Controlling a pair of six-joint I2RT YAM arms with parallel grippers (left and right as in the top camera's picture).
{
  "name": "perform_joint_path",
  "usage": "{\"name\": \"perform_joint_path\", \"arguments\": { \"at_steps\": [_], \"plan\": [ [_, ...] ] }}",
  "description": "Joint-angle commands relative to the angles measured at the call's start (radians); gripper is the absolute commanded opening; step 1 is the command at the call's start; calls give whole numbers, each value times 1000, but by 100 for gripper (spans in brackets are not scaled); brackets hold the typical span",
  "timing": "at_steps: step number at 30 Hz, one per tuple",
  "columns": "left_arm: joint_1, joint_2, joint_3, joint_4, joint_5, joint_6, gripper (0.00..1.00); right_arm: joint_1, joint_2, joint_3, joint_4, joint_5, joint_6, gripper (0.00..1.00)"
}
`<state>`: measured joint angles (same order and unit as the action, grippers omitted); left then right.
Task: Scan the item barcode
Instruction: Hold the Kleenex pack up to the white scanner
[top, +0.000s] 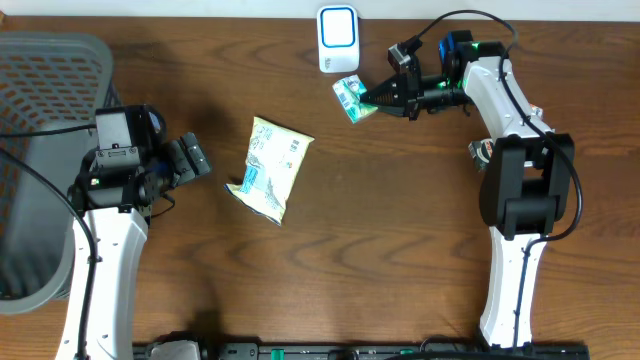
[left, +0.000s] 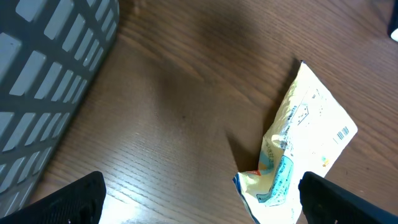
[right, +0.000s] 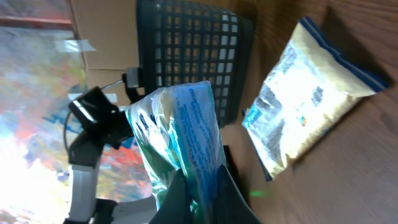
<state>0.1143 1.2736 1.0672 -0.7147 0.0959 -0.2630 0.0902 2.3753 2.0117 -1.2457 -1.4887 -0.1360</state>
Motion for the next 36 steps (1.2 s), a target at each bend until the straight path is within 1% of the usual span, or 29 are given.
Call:
{"name": "perform_joint_path", "arguments": {
  "at_steps": [1, 8, 10, 11, 14, 16, 20, 24, 27, 31, 36],
  "plan": [
    [3, 2, 1, -3, -2, -1, 98, 2, -15, 0, -4, -74, 8, 1],
    [3, 2, 1, -3, -2, -1, 98, 8, -15, 0, -2, -73, -6, 1],
    [3, 2, 1, -3, -2, -1, 98, 12, -15, 0, 13, -22, -17, 1],
    [3, 2, 1, -3, -2, -1, 98, 17, -15, 0, 34, 26, 10, 1],
    [3, 2, 1, -3, -2, -1, 97, 49, -15, 0, 133, 301, 209, 1],
    [3, 2, 1, -3, -2, -1, 98, 73, -15, 6, 191, 441, 282, 1],
    [3, 2, 1, -3, -2, -1, 98, 114, -15, 65, 260, 687, 415, 1],
    [3, 2, 1, -3, -2, -1, 98, 144, -15, 167, 288, 877, 460, 1],
    [3, 2, 1, -3, -2, -1, 98, 175, -15, 246, 320, 1120, 451, 1],
    [3, 2, 1, -3, -2, -1, 98, 231, -15, 262, 448, 1421, 386, 1],
    [3, 2, 1, -3, -2, -1, 98, 314, -12, 237, 647, 1749, 227, 1]
  ]
}}
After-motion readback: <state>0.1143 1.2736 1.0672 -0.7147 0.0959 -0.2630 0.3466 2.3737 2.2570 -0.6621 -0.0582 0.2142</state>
